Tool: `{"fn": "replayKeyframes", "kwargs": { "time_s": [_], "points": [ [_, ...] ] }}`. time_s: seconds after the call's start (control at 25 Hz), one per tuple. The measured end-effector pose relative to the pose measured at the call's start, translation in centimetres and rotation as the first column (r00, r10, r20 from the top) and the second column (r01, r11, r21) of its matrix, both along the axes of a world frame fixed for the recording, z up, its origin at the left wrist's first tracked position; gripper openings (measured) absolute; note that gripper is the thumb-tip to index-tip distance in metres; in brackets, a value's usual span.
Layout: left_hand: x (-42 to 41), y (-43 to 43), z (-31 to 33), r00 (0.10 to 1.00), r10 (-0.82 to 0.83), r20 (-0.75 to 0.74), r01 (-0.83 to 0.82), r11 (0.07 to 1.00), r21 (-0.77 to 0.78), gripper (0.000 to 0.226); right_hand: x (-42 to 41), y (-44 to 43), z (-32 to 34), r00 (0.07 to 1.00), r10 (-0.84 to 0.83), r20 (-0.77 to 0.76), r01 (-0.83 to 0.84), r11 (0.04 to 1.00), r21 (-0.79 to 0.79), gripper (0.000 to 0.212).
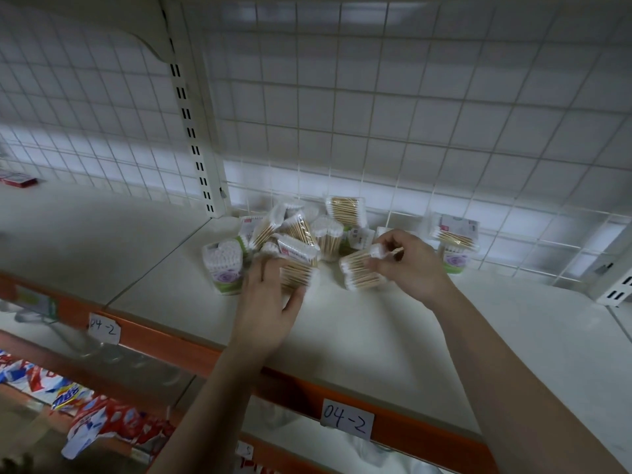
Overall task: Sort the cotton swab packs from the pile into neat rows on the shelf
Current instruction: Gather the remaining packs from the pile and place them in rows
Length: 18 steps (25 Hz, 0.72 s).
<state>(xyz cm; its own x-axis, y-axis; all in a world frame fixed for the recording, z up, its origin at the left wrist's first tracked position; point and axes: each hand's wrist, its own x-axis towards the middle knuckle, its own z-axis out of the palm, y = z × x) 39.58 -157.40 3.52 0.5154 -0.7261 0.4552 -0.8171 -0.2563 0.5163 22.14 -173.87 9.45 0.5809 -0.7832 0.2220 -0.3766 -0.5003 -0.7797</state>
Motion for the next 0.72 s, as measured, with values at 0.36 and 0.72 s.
{"fn": "replayKeyframes", "kwargs": {
  "time_s": [0.36, 0.72],
  "points": [
    [0.8, -0.6, 0.5, 0.968, -0.049, -0.245, 0.055, 0.998, 0.016, 0.061, 0.0, 0.8, -0.2, 0.999, -0.032, -0.039, 0.030, 0.998, -0.056, 0.028],
    [0.6, -0.2, 0.5, 0.957, -0.153, -0.245, 0.167, 0.985, 0.037, 0.041, -0.9, 1.2, -0.1, 0.992, 0.041, -0.118, -0.039, 0.999, 0.019, 0.058]
  ]
}}
